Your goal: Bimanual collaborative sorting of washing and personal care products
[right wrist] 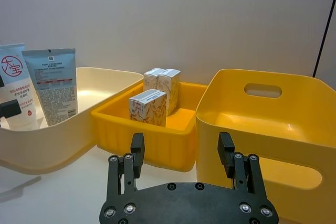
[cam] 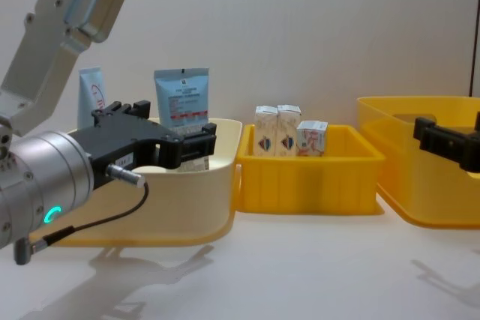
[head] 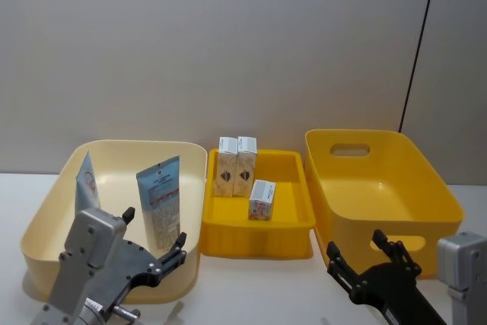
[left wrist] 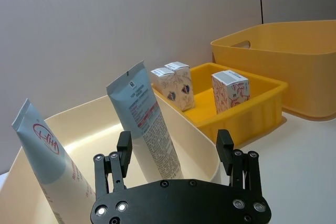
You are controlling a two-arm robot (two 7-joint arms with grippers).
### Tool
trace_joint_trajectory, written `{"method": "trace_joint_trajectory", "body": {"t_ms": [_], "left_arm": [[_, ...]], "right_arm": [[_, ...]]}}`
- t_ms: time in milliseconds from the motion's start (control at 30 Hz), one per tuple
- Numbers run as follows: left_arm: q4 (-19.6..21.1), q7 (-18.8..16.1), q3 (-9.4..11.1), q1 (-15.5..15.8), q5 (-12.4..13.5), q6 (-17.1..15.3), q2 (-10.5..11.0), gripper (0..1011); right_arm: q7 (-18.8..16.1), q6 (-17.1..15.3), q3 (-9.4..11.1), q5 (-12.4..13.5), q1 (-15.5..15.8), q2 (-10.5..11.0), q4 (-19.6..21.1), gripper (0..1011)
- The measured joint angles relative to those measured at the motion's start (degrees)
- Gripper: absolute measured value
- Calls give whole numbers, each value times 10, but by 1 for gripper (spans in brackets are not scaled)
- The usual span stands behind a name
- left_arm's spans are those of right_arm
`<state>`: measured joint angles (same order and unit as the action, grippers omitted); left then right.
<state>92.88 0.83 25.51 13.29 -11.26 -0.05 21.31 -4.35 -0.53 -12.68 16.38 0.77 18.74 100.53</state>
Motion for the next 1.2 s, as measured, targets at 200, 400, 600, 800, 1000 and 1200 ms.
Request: {"method": "trace_joint_trajectory", "body": {"t_ms": [200, 400, 600, 800, 1000, 1200], "left_arm": [[0, 0, 0, 0, 0, 0, 0, 1002], [0, 0, 0, 0, 0, 0, 0, 1001], [0, 0, 0, 0, 0, 0, 0, 1002], [0, 0, 0, 0, 0, 0, 0, 1002], [0, 0, 0, 0, 0, 0, 0, 1002], [0, 0, 0, 0, 0, 0, 0, 1002]], "right_arm": [[0, 0, 0, 0, 0, 0, 0, 876], [0, 0, 0, 0, 0, 0, 0, 875], [0, 0, 0, 0, 0, 0, 0, 875], [0, 0, 0, 0, 0, 0, 0, 875], [0, 0, 0, 0, 0, 0, 0, 875], [0, 0, 0, 0, 0, 0, 0, 875]]}}
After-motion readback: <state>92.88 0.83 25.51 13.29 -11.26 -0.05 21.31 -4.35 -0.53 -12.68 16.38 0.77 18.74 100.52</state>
